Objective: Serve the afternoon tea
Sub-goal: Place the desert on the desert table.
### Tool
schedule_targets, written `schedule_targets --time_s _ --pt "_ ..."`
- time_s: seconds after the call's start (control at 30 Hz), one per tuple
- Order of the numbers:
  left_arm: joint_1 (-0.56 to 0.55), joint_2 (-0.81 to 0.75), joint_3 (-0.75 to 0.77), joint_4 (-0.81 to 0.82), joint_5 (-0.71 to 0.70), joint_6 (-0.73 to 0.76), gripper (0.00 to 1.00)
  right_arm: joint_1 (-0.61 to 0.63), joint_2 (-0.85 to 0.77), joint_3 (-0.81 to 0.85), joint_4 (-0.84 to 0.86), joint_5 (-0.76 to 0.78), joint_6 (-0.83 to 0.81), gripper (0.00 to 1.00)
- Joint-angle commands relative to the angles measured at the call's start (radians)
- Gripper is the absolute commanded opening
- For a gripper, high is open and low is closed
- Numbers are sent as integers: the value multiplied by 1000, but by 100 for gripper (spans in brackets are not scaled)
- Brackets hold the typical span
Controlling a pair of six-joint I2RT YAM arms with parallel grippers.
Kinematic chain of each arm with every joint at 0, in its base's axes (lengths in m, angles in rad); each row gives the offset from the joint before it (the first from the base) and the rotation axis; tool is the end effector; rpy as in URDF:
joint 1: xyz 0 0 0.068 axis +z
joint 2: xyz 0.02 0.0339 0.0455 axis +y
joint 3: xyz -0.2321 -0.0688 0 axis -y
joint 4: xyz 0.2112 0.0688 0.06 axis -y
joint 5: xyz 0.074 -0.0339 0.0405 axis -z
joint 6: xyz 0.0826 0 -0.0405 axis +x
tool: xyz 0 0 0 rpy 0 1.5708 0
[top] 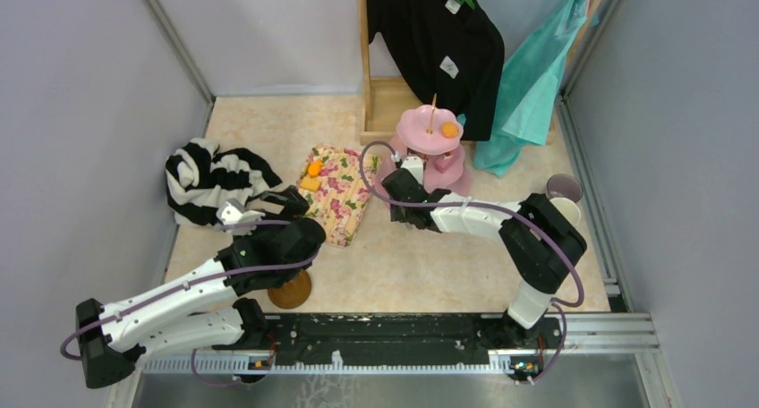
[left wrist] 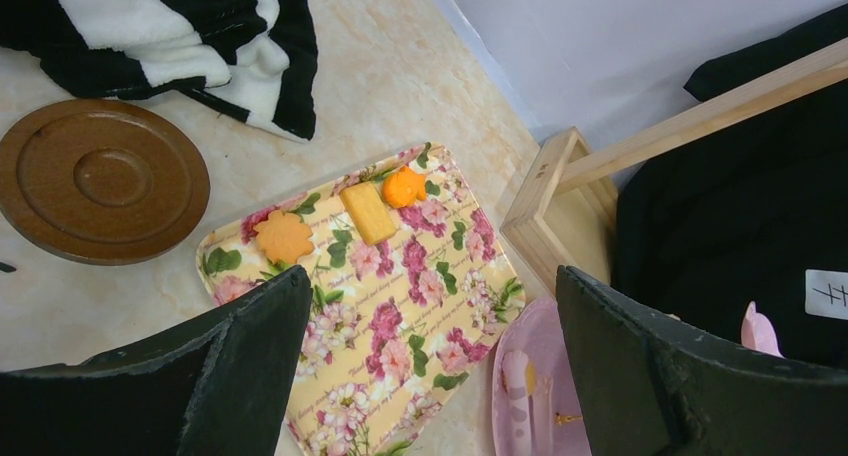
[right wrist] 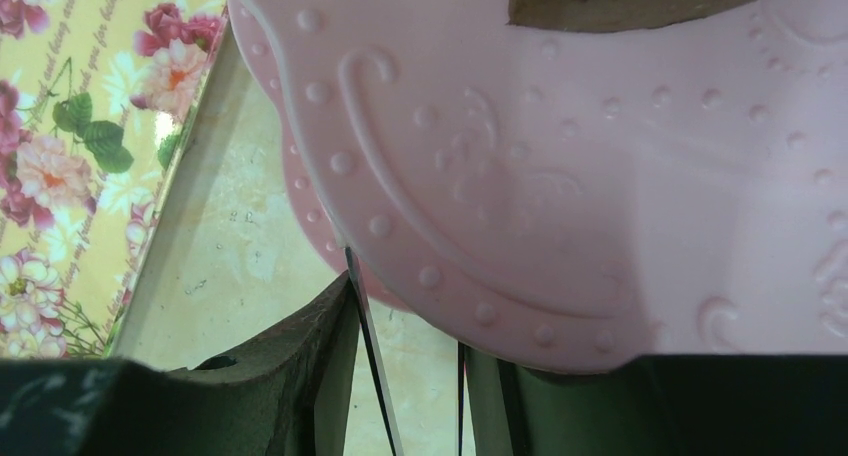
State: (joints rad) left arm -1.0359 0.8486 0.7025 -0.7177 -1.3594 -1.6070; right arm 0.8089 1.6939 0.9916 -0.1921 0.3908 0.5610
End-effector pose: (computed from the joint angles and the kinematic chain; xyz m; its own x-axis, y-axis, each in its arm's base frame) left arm 0.1427 -0.0824 0.2468 0.1572 -0.6766 -0.7194 -0.3821 0.6300 -0.6760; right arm 0.2593 0.2262 0.1359 -0.7241 -0.0464 -0.6881 -0.1407 0.9867 0.0815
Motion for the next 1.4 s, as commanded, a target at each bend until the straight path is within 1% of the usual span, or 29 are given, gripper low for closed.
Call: schedule_targets --time_s 0.0,0.07,0.37,1.37 --pt "5 6 12 11 -9 7 96 -28 -32 -26 40 16 5 40" --pt "5 9 12 13 -6 8 96 -28 -72 -38 43 17 5 41" --pt "5 12 15 19 6 14 96 -28 -87 -63 45 3 8 42" --pt "5 11 12 33 17 23 96 -11 -207 -163 49 -7 9 40"
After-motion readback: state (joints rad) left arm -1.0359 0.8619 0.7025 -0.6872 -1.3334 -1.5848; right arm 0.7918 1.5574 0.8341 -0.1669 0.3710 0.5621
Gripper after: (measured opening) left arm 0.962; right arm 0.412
